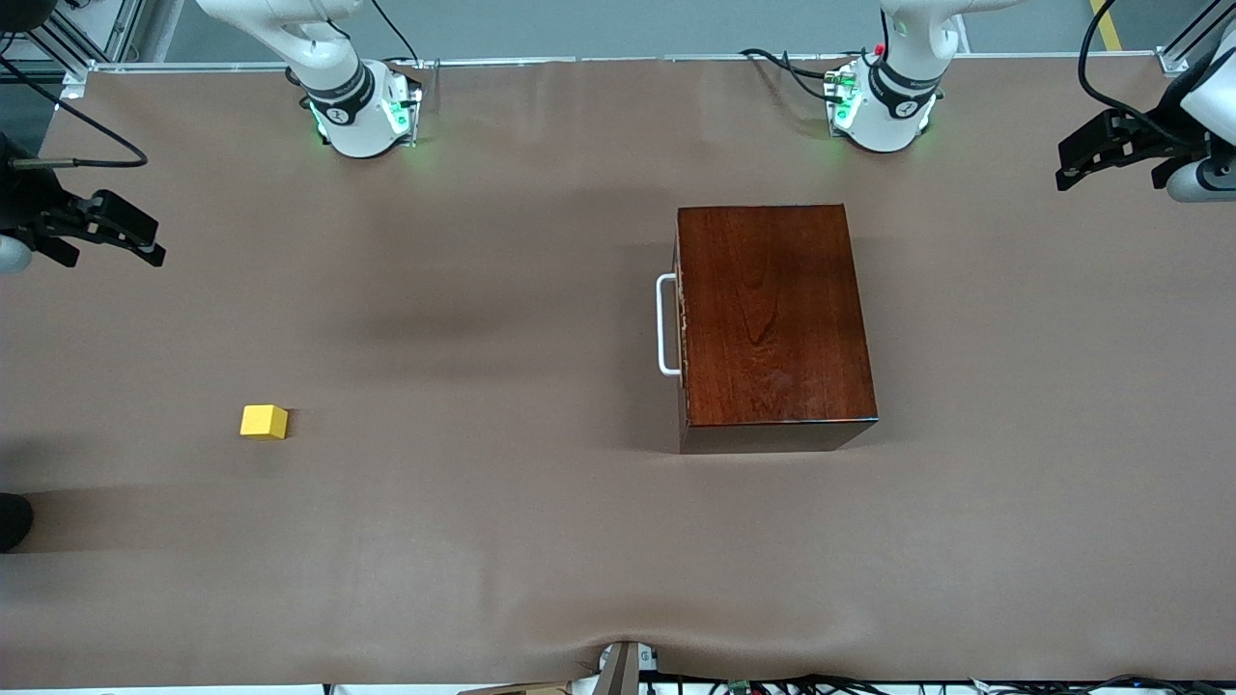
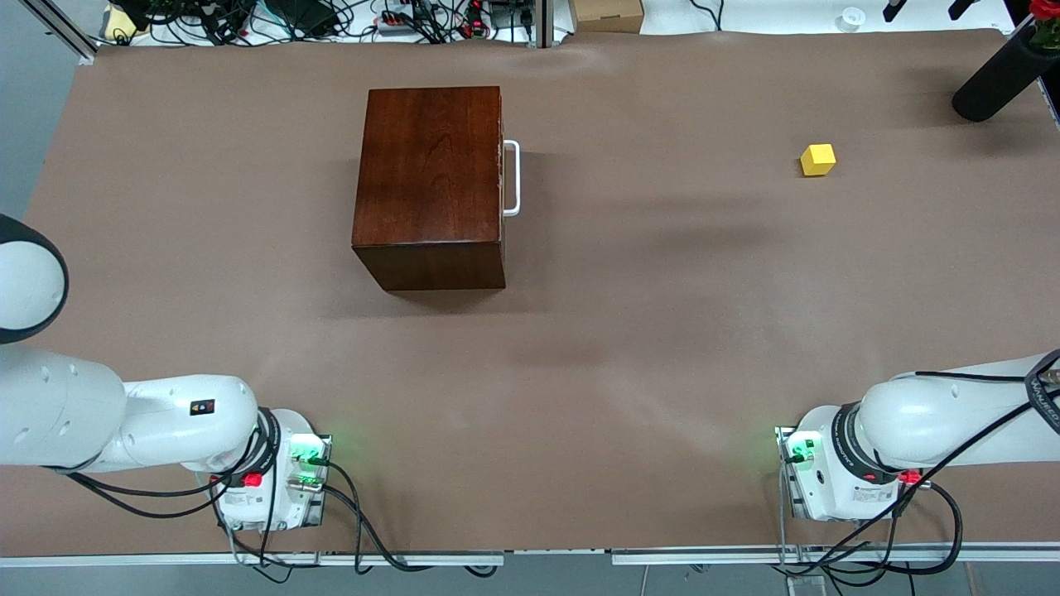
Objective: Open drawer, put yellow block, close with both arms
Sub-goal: 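Move the left gripper to the white drawer handle of the wooden box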
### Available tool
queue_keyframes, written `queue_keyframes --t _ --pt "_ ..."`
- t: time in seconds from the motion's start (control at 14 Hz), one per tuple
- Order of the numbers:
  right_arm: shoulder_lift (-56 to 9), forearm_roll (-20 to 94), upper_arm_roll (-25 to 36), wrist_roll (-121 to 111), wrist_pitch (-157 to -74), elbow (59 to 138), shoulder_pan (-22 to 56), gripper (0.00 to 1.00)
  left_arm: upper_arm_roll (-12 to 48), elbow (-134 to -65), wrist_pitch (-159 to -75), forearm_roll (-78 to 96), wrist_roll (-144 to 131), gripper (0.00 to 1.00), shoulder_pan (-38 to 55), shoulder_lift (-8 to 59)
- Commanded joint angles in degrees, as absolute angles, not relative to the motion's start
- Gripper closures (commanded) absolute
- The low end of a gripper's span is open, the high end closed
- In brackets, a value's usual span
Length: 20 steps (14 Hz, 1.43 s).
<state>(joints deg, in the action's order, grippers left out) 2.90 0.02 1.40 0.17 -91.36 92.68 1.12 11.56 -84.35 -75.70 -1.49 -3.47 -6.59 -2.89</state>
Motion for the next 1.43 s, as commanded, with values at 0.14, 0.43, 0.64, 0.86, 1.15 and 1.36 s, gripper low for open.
queue_keyframes --t 0.14,0.43,0.64,0.86,1.15,1.36 --pt "3.87 -0.35 1.14 0.97 -91.23 93.34 1.05 0.00 11.87 -84.11 -74.79 -2.72 -3.69 0.00 -6.94 -3.43" --pt "3.78 -0.35 1.14 0.97 -91.58 92.99 1.05 0.00 11.95 -83.23 -74.79 -2.72 -3.69 0.00 -6.59 -2.64" --pt "3.61 -0.44 1.14 0.88 -91.50 93.08 0.79 0.00 12.56 -83.23 -74.88 -2.64 -5.17 0.00 -6.15 -2.64" --pt "3.34 -0.44 1.32 0.70 -91.49 92.99 0.53 0.00 16.25 -83.23 -74.97 -2.46 -9.65 0.00 -5.54 -1.67" --pt "3.25 -0.62 1.23 0.88 -91.67 92.90 0.79 0.00 23.01 -81.75 -75.50 -2.46 -17.82 0.00 -5.27 1.39" --pt "3.16 -0.62 1.32 0.88 -91.67 92.90 0.62 0.00 27.15 -79.20 -75.50 -2.46 -23.45 0.00 -3.61 4.56"
